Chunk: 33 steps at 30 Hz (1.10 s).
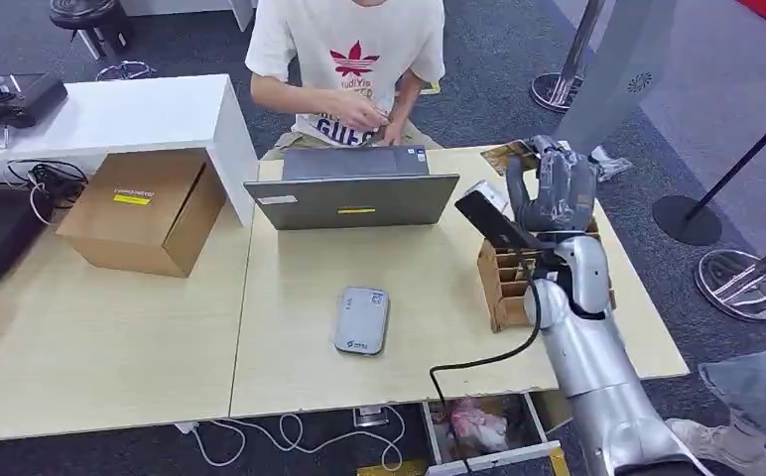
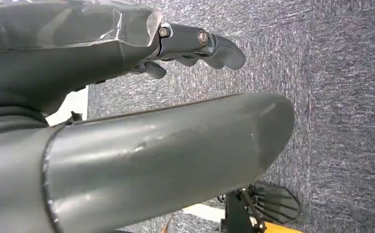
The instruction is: Pass the card to the sensor for recognition and then transmit it.
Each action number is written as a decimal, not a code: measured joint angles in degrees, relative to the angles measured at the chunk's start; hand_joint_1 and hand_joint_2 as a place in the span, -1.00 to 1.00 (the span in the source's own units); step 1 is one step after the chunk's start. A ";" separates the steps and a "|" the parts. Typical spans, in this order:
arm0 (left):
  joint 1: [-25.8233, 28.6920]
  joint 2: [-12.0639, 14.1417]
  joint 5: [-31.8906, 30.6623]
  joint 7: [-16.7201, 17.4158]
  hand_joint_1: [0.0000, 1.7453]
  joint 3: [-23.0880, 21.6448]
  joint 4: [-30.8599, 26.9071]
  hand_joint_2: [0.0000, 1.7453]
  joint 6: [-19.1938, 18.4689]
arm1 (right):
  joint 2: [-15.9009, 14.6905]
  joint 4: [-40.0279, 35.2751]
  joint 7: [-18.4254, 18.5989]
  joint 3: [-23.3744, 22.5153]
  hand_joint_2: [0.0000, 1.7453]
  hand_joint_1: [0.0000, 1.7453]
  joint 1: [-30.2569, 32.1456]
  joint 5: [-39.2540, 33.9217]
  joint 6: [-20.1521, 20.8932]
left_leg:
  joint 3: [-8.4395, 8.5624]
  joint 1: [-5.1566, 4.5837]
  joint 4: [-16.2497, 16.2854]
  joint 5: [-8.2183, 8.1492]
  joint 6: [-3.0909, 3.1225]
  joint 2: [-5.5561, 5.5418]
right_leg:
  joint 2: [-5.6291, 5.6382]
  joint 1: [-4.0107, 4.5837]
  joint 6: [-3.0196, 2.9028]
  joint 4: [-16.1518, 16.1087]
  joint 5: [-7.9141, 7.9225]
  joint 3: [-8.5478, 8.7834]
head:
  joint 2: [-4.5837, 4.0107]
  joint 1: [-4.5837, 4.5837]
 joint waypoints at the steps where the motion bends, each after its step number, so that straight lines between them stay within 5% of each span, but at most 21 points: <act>1: -0.03 -0.02 0.07 0.00 -1.00 0.00 0.00 -1.00 0.00 | 0.02 -0.55 -1.03 0.13 1.00 1.00 0.10 -2.31 1.18 | 0.00 0.00 0.00 0.00 0.00 0.00 | 0.00 0.00 0.00 0.00 0.00 0.00 | 0.00 0.00; 18: -0.04 -0.26 0.57 -0.02 -1.00 0.00 0.00 -1.00 0.17 | 1.62 -1.33 -7.23 0.35 1.00 1.00 0.61 -22.80 10.44 | -0.02 0.00 0.00 0.00 0.00 -0.01 | -0.01 0.00 0.00 0.00 0.00 -0.02 | 0.00 0.00; 33: -0.56 -0.28 -0.09 0.00 -1.00 0.00 0.00 -1.00 0.13 | 2.01 1.33 -7.86 0.13 1.00 1.00 3.74 -26.96 11.47 | -0.03 0.00 0.00 0.00 0.00 0.00 | 0.00 0.00 0.00 0.00 0.00 -0.04 | 0.00 0.00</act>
